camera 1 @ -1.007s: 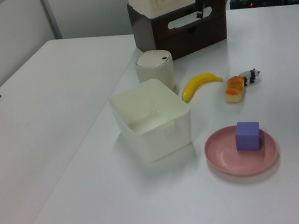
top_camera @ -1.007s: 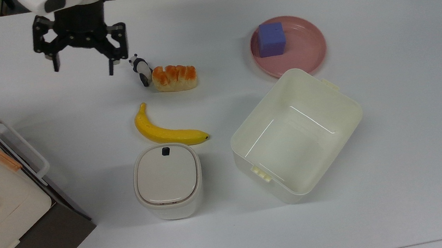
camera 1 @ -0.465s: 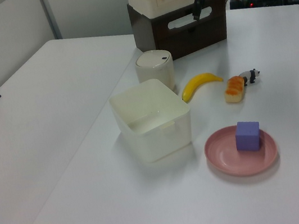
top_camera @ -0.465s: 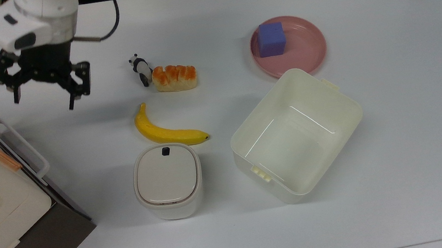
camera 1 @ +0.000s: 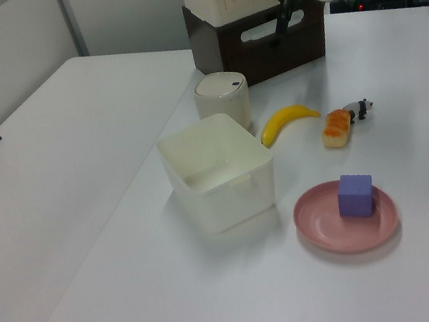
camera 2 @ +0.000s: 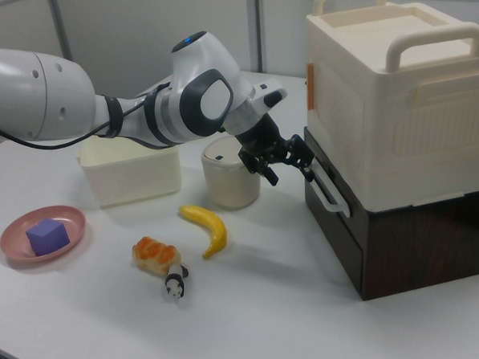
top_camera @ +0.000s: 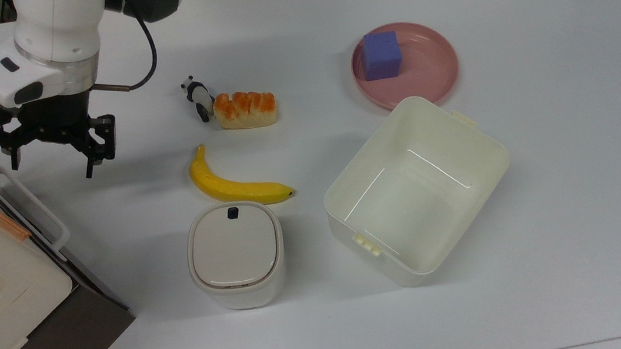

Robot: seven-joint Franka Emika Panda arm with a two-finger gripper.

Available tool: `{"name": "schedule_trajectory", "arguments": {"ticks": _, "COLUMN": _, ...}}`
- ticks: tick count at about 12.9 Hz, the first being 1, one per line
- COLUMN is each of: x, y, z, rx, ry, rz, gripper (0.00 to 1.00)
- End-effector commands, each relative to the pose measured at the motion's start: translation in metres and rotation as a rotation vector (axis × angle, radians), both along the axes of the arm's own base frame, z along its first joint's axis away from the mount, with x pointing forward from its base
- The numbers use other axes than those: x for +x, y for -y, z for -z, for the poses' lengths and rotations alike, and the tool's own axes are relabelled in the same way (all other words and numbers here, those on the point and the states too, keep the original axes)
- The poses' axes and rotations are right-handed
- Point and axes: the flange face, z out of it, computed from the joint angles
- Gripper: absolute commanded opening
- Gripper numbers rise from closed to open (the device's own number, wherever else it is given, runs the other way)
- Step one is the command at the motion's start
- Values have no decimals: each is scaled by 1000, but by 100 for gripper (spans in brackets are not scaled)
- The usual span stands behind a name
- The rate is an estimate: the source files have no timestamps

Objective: Slide the drawer open
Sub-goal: 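Move the gripper toward the handle of the dark brown drawer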

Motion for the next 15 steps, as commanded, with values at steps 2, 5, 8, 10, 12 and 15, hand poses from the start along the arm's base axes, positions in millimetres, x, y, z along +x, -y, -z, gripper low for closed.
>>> {"name": "schedule_trajectory", "arguments": {"ticks": 2, "x": 8, "y": 21, "z": 3, "rx": -35, "ry": 63, "rz": -15, "gripper": 100}}
{"name": "schedule_trajectory", "arguments": {"ticks": 5, "x": 16, "y": 34, "z": 16, "rx": -40, "ry": 100, "rz": -5, "gripper": 100}}
{"name": "schedule_trajectory", "arguments": {"ticks": 8, "x": 22, "y": 33, "z": 25, "rx": -41, "ry": 91, "rz": -8, "gripper": 100}}
{"name": "schedule_trajectory", "arguments": {"ticks": 10, "x": 26, "y": 27, "z": 38, "rx": -36, "ry": 74, "rz": -19, "gripper": 100}}
{"name": "schedule_trajectory", "arguments": {"ticks": 12, "x": 27, "y": 26, "z": 46, "rx": -35, "ry": 63, "rz": -21, "gripper": 100}}
{"name": "schedule_trajectory", "arguments": {"ticks": 15, "x": 27, "y": 25, "z": 49, "rx": -34, "ry": 59, "rz": -22, "gripper": 100}}
